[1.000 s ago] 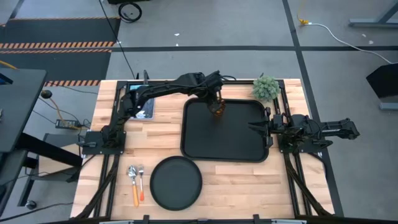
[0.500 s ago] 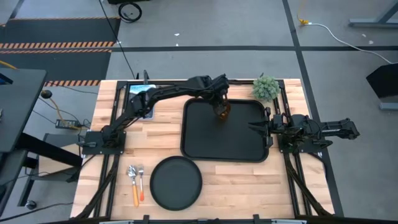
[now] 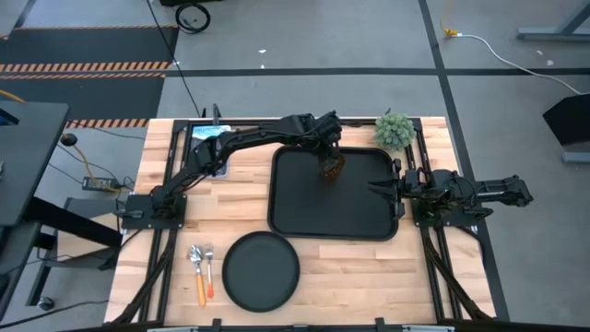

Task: Pick and place plate/cup/fork/spoon on tray
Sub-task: Put the brown glass on the top right of the black serving tray

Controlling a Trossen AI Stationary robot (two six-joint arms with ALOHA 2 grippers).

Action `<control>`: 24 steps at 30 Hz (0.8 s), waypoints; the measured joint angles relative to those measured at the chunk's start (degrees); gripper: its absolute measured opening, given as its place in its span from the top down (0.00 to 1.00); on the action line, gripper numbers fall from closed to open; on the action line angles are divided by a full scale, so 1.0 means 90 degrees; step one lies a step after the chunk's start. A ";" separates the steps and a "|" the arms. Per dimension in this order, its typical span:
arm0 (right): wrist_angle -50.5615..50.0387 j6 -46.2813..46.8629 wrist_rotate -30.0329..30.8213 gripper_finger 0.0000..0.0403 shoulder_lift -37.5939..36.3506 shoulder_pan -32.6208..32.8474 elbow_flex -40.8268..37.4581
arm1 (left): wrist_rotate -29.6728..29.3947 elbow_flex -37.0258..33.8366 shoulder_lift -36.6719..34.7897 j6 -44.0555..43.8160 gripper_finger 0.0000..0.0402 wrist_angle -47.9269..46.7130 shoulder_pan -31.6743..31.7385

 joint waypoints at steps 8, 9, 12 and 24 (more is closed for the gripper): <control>0.0000 0.0002 0.0000 0.78 -0.0001 -0.0002 0.0000 | -0.0013 0.0486 -0.0230 0.0613 0.66 -0.0442 -0.0027; 0.0000 0.0002 0.0000 0.78 -0.0001 0.0001 0.0001 | -0.0030 0.0478 -0.0296 0.0791 0.66 -0.0674 -0.0028; 0.0000 0.0000 0.0000 0.78 -0.0001 -0.0002 -0.0001 | -0.0243 0.0488 -0.0434 0.1040 0.68 -0.1410 -0.0029; 0.0007 0.0001 -0.0001 0.78 0.0000 0.0001 0.0001 | -0.0527 -0.0557 -0.0488 0.0948 0.70 -0.1739 -0.0134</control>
